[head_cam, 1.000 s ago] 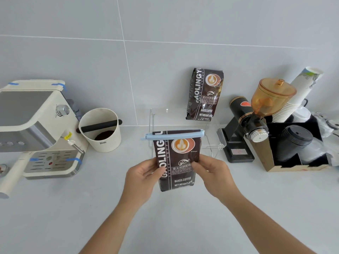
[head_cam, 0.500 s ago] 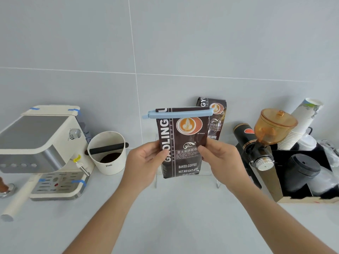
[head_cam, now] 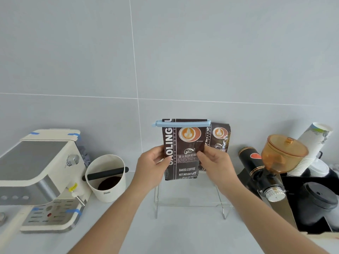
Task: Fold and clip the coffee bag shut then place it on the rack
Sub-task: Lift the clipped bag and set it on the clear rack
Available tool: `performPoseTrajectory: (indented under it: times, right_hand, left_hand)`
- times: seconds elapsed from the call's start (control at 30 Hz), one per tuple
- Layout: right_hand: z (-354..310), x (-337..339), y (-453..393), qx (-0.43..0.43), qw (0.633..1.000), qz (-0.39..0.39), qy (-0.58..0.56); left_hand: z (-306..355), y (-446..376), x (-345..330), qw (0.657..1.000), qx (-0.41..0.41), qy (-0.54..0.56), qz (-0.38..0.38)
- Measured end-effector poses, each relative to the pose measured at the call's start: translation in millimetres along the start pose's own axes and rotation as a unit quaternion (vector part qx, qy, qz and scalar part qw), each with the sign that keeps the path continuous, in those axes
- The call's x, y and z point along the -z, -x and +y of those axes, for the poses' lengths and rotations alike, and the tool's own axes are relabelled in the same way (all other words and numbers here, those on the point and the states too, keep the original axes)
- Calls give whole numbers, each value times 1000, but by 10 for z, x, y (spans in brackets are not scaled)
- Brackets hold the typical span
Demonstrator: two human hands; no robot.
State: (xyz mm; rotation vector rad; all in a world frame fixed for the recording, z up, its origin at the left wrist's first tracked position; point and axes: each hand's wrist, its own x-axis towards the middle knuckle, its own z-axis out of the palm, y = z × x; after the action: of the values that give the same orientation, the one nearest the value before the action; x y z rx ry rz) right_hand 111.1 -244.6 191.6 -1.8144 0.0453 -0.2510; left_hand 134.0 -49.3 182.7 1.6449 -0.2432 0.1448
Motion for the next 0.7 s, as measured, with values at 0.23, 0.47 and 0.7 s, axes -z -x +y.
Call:
performPoseTrajectory:
  times: [0.23,0.47,0.7]
  right_hand:
    - [223,-118,-344,-34,999,-12,12]
    - [452,-254,-606,-64,997,-16,28]
    - [658,-343,-767,-90,995,-19,33]
  left_hand:
    - [-304,-327,-26,999,26,-20,5]
    - [-637,-565,-35,997,67,-24,6]
    - [-874,-733,-81,995,94,-25,-4]
